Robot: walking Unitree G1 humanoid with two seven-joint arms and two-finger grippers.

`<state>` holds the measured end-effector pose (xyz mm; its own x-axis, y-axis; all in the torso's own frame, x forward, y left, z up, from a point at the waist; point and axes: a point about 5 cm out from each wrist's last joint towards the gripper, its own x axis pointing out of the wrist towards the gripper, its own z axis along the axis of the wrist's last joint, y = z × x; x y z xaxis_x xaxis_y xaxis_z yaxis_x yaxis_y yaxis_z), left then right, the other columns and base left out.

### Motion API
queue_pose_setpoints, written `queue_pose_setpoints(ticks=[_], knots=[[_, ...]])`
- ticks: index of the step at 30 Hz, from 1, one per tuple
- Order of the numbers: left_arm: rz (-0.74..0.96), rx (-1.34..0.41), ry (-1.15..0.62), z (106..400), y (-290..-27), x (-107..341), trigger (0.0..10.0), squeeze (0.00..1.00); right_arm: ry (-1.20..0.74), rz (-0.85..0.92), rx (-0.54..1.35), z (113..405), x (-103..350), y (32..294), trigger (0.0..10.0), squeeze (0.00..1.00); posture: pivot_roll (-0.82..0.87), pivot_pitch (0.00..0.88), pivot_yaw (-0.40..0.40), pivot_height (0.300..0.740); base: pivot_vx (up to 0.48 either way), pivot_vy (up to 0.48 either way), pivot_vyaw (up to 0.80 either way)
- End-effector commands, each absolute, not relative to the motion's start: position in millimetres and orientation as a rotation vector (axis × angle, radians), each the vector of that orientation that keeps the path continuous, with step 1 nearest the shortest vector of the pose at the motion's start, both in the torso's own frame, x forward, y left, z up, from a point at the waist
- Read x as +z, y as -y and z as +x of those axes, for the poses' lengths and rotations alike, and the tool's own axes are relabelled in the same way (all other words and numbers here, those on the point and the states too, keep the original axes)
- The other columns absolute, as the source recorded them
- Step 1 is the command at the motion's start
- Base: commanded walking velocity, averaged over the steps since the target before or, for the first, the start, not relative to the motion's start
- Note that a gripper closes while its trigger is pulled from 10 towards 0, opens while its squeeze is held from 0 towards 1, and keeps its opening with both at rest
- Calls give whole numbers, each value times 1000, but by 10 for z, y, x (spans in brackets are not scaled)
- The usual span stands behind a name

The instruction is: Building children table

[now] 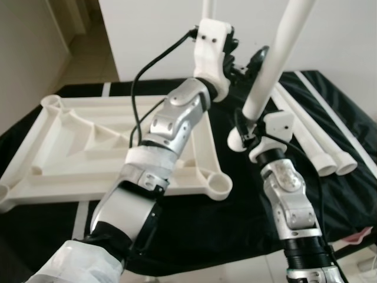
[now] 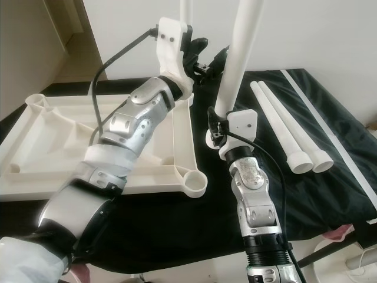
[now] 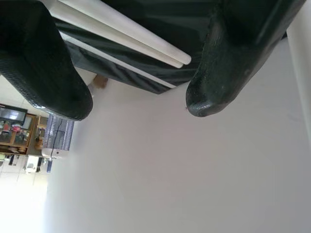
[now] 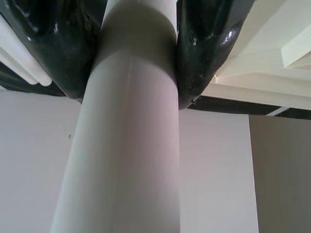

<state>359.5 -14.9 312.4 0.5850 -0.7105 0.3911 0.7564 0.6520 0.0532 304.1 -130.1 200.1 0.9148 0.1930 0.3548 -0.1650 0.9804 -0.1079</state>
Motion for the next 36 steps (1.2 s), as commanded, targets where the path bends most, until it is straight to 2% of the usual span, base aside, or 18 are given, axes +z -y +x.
queue_pose_setpoints(ticks=[1,4,7,11,15,18,23,25,29,32,36], knots=[[-17,-1004,426,3543,252,3112,10000,0,352,-85,219,3060,1977,1205,10000,0,-48,4,8,740,0,0,0],[9,-944,417,3599,204,3074,10000,0,354,-83,209,3062,1983,1218,10000,0,-49,3,8,740,0,0,0],[-26,-759,342,3761,-12,2899,10000,0,358,-69,163,3062,1999,1281,10000,0,-51,9,12,740,0,0,0],[-41,-694,303,3804,-177,2723,10000,0,353,-61,132,3060,1992,1324,10000,0,-51,13,12,740,0,0,0],[59,-767,279,3695,-284,2405,10000,0,340,-57,102,3062,1970,1364,10000,0,-48,17,9,740,0,0,0],[76,-794,274,3659,-292,2333,10000,0,337,-55,97,3062,1965,1371,10000,0,-42,21,4,740,0,0,0],[135,-929,242,3432,-272,2054,10000,0,304,-59,78,3078,1904,1408,10000,0,-29,25,-9,740,0,0,0],[252,-996,213,3332,-255,1882,10000,0,285,-63,76,3079,1854,1422,10000,0,-28,29,-12,740,0,0,0],[292,-1001,208,3299,-250,1829,10000,0,271,-54,69,3081,1821,1438,10000,0,-28,30,-12,740,0,0,0],[243,-989,200,3305,-240,1868,10000,0,260,-50,59,3077,1794,1457,10000,0,-31,32,-11,740,0,0,0],[263,-1070,170,3221,-258,1835,10000,0,236,-48,46,3059,1721,1478,10000,0,-35,30,-7,740,0,0,0]])
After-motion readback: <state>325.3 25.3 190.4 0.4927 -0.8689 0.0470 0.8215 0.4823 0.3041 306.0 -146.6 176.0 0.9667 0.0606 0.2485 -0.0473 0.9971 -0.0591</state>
